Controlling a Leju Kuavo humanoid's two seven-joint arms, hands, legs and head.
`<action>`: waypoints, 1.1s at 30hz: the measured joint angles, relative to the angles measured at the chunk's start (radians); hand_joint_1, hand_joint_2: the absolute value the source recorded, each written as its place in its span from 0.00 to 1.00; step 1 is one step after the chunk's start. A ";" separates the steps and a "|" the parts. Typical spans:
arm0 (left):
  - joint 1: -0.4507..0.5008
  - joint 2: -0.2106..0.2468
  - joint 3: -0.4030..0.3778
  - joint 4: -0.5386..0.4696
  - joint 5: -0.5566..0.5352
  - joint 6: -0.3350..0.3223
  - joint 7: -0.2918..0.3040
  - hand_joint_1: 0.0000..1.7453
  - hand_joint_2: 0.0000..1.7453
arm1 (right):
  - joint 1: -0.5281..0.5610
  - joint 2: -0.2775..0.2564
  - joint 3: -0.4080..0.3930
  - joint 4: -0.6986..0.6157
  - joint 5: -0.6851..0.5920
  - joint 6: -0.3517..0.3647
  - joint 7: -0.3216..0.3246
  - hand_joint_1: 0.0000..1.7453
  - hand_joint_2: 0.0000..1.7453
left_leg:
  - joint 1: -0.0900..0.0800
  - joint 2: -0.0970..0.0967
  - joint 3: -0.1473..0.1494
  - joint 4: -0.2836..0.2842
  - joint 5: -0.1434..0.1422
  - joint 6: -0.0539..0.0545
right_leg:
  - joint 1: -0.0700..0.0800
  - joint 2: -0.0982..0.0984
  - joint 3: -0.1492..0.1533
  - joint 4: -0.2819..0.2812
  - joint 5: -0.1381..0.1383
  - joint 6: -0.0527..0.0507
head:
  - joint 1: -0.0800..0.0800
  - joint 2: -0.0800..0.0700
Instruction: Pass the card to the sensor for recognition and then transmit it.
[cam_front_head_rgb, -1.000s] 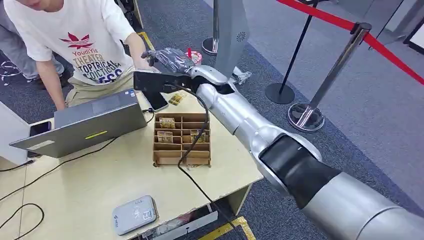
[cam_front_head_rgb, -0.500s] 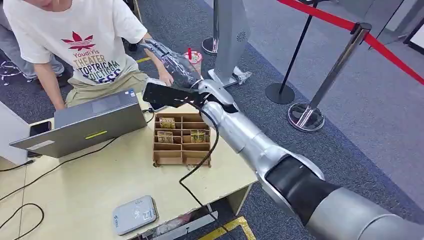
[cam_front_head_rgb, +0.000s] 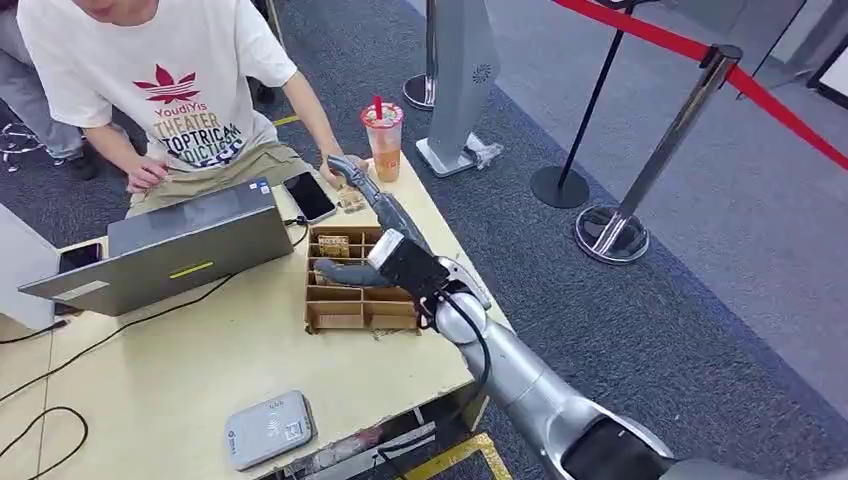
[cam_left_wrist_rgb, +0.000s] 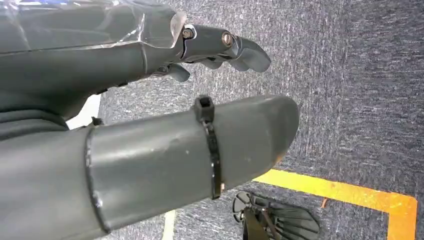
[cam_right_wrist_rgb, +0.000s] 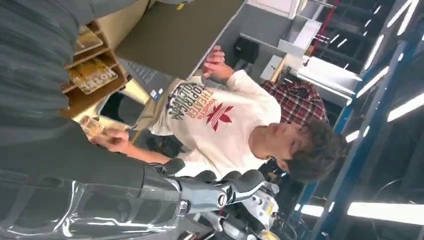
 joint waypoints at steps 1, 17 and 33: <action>0.002 0.000 0.000 0.000 0.001 0.000 -0.002 0.00 0.00 | 0.027 0.008 -0.001 -0.015 -0.009 -0.001 -0.003 0.00 1.00 | 0.000 0.000 0.000 0.000 0.000 0.000 | 0.000 -0.001 0.000 0.000 0.000 0.000 | 0.000 0.000; 0.010 -0.001 0.001 0.000 -0.014 0.000 0.008 0.00 0.00 | 0.259 0.093 -0.001 -0.136 -0.085 0.011 0.023 0.00 0.00 | 0.000 0.000 0.000 0.000 0.000 0.000 | 0.000 0.000 0.000 0.000 0.000 0.000 | 0.000 0.000; 0.010 -0.003 0.001 0.000 -0.021 -0.003 0.017 0.00 0.00 | 0.357 0.106 -0.001 -0.177 -0.089 0.031 0.036 0.00 0.00 | 0.000 0.000 0.000 0.000 0.000 0.000 | 0.000 0.000 0.000 0.000 -0.001 -0.001 | 0.000 0.000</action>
